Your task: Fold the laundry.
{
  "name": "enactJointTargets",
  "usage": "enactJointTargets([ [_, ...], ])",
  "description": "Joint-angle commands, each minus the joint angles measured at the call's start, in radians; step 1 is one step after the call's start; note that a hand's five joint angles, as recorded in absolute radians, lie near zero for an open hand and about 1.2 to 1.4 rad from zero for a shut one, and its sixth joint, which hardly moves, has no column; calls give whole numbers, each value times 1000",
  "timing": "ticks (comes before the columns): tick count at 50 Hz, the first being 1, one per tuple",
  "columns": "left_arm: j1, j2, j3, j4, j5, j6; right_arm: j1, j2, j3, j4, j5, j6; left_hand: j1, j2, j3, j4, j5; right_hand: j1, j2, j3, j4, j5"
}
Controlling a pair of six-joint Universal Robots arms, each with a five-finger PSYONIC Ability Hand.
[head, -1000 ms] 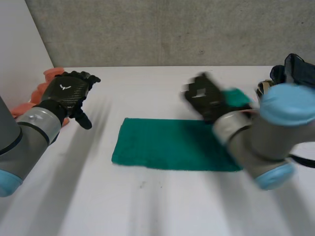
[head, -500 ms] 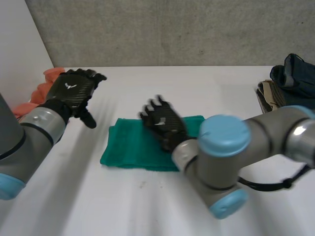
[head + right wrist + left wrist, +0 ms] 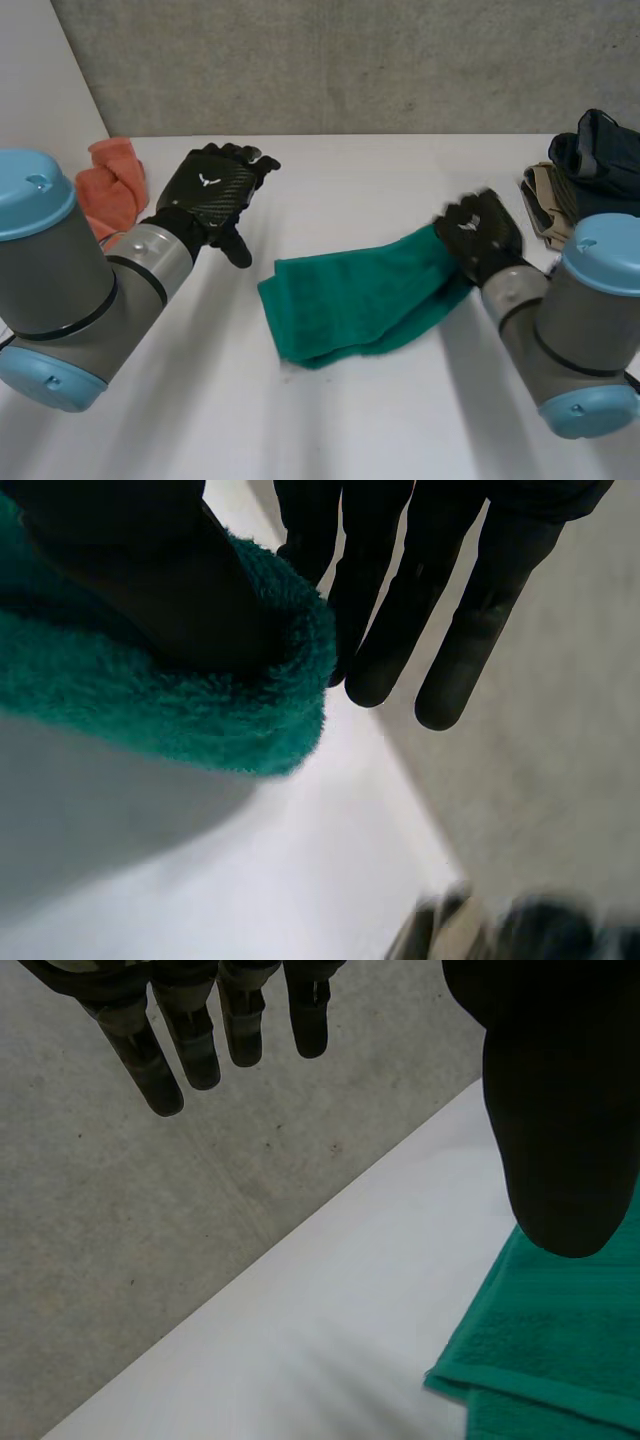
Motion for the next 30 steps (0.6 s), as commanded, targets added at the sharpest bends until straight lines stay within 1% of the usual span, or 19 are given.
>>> enactJointTargets([
  [1,15,38,-24,-1,-33,-2,309,127,-150,-15,-97,-70,-32,-35,-41,-30,-50,290,222,208,198,211],
  [2,17,39,-27,-1,-40,-4,332,150,-162,-14,-121,-72,-32,-35,-41,-30,-50,290,222,208,198,211],
  [3,23,41,-29,-1,-47,-4,359,188,-177,-8,-172,-75,-32,-35,-41,-30,-50,290,222,208,198,211],
  [6,37,47,-35,-2,-81,-5,372,242,-184,-1,-232,-88,-32,-35,-41,-30,-50,290,222,208,198,211],
  [7,38,47,-35,-2,-90,-7,375,266,-185,-1,-253,-90,-32,-35,-41,-30,-50,-17,-85,-99,-109,-96],
  [8,38,47,-35,-4,-106,-12,370,272,-184,0,-256,-92,-32,-35,-41,-30,-50,-442,-510,-524,-533,-521],
  [9,38,47,-35,-4,-112,-15,369,274,-182,5,-252,-87,-32,-35,-41,-30,-50,-728,-796,-810,-820,-807],
  [10,37,47,-37,-4,-116,-19,369,271,-179,11,-244,-81,-32,-35,-41,-30,-50,-932,-1000,-1014,-1024,-1011],
  [14,29,45,-28,-2,-126,-51,354,227,-158,29,-192,34,-32,-35,-41,-30,-50,-932,-1000,-1014,-1024,-1011],
  [15,28,44,-23,-2,-127,-61,308,172,-142,37,-181,125,-32,-35,-41,-30,-50,-932,-1000,-1014,-1024,-1011],
  [18,18,44,-2,-1,-127,-101,205,69,-113,40,-175,307,-32,-34,-40,-30,-49,-932,-1000,-1014,-1024,-1011],
  [19,11,39,9,-1,-127,-113,133,8,-106,43,-177,432,-32,-35,-41,-30,-50,-932,-1000,-1014,-1024,-1011],
  [21,-12,24,43,-7,-129,-143,78,-30,-101,66,-178,535,-26,-28,-35,-24,-43,-932,-1000,-1014,-1024,-1011],
  [22,-23,12,57,-7,-129,-154,44,-40,-104,110,-183,619,-23,-25,-32,-21,-40,-932,-1000,-1014,-1024,-1011],
  [25,-87,-59,113,-19,-133,-196,-7,-47,-128,207,-183,683,-11,-13,-20,-9,-29,-932,-1000,-1014,-1024,-1011],
  [26,-109,-79,129,-25,-138,-203,-12,-33,-163,269,-187,695,1,-2,-8,3,-17,-932,-1000,-1014,-1024,-1011],
  [27,-153,-120,158,-42,-155,-209,-12,-24,-179,297,-190,695,4,1,-5,6,-14,-932,-1000,-1014,-1024,-1011],
  [30,-196,-186,195,-73,-205,-213,-10,61,-253,386,-192,692,6,4,-2,8,-11,-932,-1000,-1014,-1024,-1011],
])
